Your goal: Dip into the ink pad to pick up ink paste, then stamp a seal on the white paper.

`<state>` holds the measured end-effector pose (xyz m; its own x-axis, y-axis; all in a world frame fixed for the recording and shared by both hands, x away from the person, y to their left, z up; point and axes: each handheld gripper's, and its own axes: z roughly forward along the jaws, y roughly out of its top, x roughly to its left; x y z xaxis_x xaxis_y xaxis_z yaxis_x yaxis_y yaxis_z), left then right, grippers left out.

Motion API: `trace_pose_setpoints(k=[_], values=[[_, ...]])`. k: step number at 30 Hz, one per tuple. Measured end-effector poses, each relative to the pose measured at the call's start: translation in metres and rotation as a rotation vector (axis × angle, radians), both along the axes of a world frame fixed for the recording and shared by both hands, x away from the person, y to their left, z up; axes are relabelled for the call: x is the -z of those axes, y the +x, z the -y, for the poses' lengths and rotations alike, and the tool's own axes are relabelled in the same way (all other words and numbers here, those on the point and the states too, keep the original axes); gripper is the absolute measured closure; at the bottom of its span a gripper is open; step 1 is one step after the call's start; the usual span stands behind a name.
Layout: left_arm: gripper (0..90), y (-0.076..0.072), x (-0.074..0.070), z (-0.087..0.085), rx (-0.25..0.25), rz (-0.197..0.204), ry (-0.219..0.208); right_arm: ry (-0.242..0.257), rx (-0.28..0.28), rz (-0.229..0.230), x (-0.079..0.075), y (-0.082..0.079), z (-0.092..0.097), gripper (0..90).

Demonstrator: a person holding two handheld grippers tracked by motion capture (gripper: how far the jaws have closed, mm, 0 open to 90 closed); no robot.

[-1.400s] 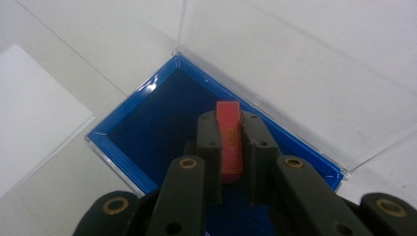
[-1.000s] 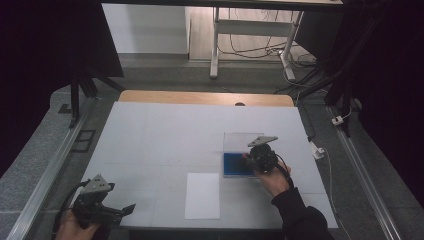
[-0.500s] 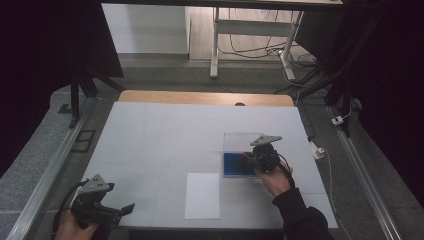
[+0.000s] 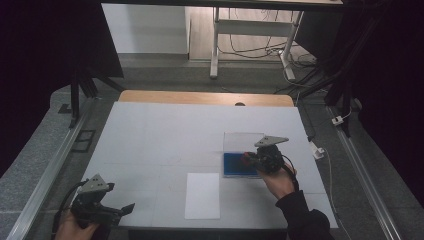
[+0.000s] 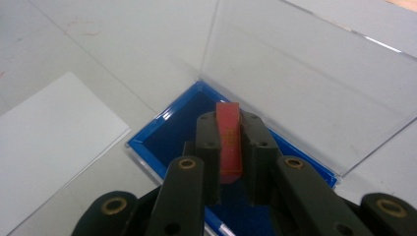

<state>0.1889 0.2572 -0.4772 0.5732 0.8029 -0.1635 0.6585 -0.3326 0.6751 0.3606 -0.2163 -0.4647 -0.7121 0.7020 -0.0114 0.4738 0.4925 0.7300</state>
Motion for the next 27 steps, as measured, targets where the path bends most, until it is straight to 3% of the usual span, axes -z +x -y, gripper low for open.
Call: trace_pose_setpoints(k=[18, 27], values=[[0.4, 0.000, 0.000, 0.000, -0.004, 0.003, 0.000, 0.025, -0.088, 0.032, -0.012, -0.022, -0.005, 80.2], [0.4, 0.000, 0.000, -0.001, -0.005, 0.004, -0.006, 0.022, -0.103, 0.038, -0.014, -0.026, -0.010, 80.2]])
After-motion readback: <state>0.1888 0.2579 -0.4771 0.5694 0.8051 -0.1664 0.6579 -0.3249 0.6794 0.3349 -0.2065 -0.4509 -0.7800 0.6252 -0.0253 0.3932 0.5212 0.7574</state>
